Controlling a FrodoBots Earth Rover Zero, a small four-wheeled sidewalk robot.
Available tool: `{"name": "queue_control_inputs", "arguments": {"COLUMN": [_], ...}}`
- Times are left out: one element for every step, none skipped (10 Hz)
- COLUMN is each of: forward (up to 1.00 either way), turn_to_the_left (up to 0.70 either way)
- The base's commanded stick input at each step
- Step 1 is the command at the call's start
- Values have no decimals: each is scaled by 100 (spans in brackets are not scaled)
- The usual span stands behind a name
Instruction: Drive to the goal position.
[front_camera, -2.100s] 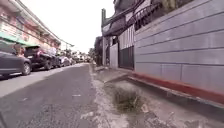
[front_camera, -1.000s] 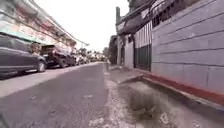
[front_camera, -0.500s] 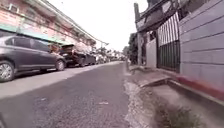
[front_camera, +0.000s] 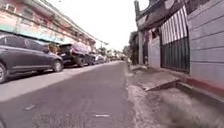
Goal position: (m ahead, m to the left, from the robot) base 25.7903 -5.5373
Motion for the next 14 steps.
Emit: {"name": "queue_control_inputs", "arguments": {"forward": [70, 70, 70, 70, 70, 70, 70, 70, 70, 70, 70, 70, 70, 70], "turn_to_the_left": [0, 0, 0, 0, 0, 0, 0, 0, 0, 0, 0, 0, 0, 0]}}
